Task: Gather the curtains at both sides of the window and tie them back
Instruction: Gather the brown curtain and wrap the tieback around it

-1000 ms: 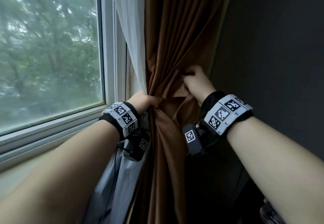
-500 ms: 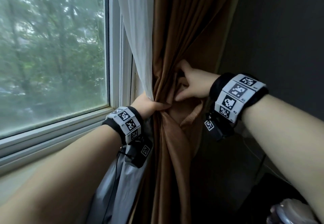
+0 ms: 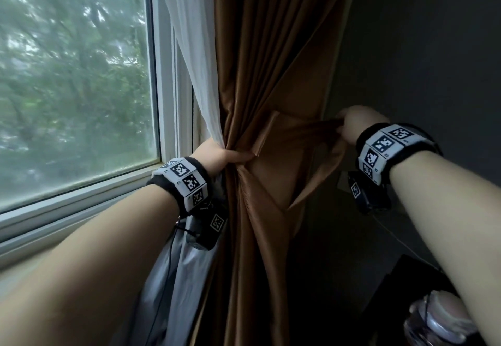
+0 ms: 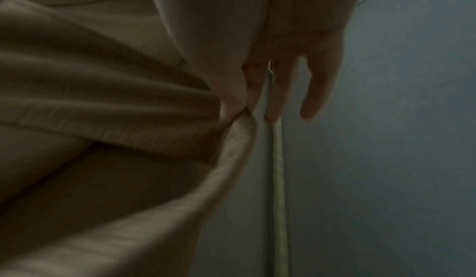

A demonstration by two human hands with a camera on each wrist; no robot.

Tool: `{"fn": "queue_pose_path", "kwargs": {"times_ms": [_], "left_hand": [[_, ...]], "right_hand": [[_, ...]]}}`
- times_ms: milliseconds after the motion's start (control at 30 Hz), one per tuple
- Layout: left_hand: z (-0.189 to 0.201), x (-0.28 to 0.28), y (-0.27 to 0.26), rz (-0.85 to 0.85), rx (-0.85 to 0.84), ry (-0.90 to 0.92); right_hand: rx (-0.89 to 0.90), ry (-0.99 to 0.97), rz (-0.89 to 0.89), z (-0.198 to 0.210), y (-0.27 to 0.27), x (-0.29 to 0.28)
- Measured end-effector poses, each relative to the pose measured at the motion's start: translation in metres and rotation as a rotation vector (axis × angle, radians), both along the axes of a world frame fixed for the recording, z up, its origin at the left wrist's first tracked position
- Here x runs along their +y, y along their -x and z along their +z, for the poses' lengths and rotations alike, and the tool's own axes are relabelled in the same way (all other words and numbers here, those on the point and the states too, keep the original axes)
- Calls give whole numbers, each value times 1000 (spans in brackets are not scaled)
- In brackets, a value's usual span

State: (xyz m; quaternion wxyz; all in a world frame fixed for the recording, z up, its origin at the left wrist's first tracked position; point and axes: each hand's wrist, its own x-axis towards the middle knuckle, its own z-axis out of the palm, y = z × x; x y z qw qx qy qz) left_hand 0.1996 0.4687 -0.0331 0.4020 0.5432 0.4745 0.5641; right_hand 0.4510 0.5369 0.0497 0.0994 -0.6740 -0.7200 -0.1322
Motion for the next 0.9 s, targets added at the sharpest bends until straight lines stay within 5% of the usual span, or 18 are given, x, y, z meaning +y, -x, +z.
{"fn": "queue_pose_path", "kwargs": {"times_ms": [67,167,433,600,733,900], "left_hand": [[0,-1,0,-5,-1,0],[1,-2,3,1,-13,-3],[-1,-4,0,-55,-66,5],[-1,-6,-4,-84,-91,11],[1,-9,-8,-67,-95,21],[2,-13,-11,-46,-103,32]], "right_hand": [[62,-156,70,4,-2,3],[309,-34,220,16,-14,-3],[-87,231,-5,-11,-37,-2],[199,212,-22,-42,-26,3],[659,348,133,-64,-7,0],[589,233,179,-65,-3,0]]}}
